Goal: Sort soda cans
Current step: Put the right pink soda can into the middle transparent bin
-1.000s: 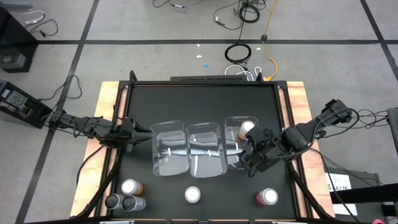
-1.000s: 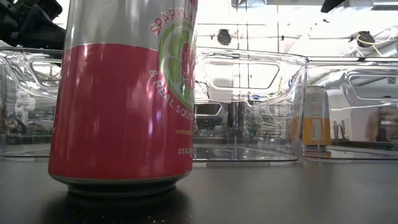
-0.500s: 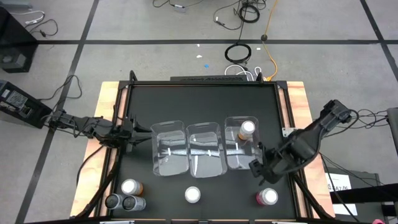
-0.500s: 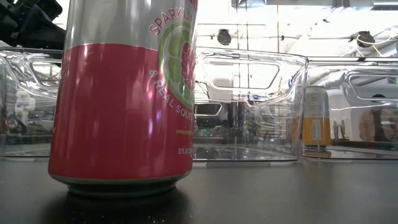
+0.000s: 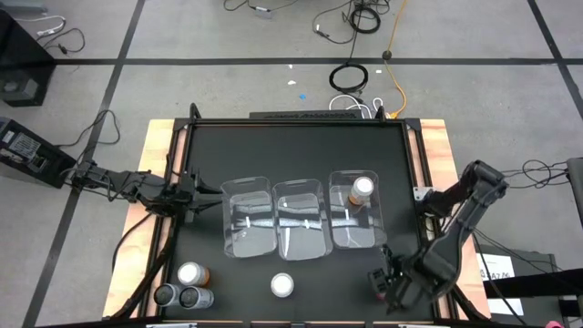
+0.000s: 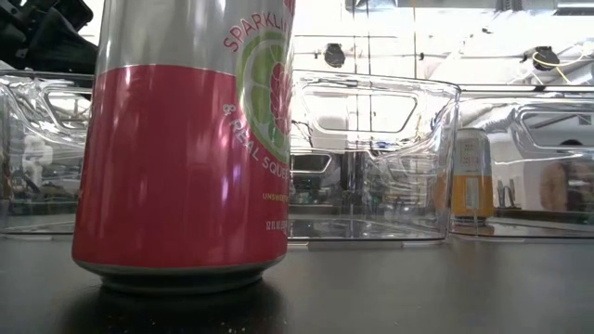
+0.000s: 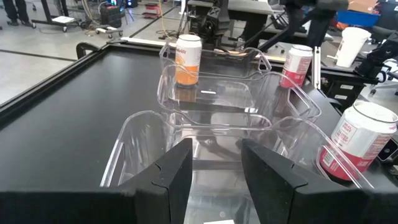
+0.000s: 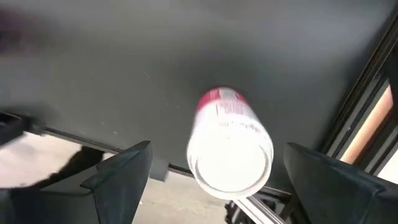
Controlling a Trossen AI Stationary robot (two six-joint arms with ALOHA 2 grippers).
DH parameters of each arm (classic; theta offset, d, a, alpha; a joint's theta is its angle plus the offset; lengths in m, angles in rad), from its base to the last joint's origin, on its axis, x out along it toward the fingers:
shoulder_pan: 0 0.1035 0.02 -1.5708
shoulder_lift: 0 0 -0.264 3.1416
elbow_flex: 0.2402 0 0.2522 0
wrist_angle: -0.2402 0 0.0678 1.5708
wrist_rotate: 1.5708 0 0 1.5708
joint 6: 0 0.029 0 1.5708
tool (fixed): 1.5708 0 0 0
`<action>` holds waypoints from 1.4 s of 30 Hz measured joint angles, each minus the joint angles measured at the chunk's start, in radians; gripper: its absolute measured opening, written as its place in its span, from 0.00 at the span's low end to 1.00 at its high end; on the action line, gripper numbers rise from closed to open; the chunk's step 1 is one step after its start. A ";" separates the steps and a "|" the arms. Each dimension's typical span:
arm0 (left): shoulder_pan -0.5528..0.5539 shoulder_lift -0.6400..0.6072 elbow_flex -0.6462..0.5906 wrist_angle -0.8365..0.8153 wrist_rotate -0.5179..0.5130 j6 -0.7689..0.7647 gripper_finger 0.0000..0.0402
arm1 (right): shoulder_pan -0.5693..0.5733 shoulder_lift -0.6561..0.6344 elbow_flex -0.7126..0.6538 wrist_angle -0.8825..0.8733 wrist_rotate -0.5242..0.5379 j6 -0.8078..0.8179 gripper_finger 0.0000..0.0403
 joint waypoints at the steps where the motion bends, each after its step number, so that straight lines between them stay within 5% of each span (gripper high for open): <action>1: 0.000 0.000 0.000 0.000 0.000 0.000 0.37 | 0.006 0.012 0.000 0.003 -0.013 0.002 0.89; 29: 0.000 0.000 0.000 0.002 0.000 -0.001 0.37 | 0.099 0.205 0.000 0.033 0.007 -0.023 0.88; 38: 0.000 0.000 0.000 0.003 0.000 -0.002 0.37 | 0.097 0.221 0.000 0.036 0.009 -0.022 0.69; 42: 0.000 0.000 0.000 0.003 0.000 -0.002 0.37 | 0.097 0.221 0.000 0.045 0.009 -0.042 0.69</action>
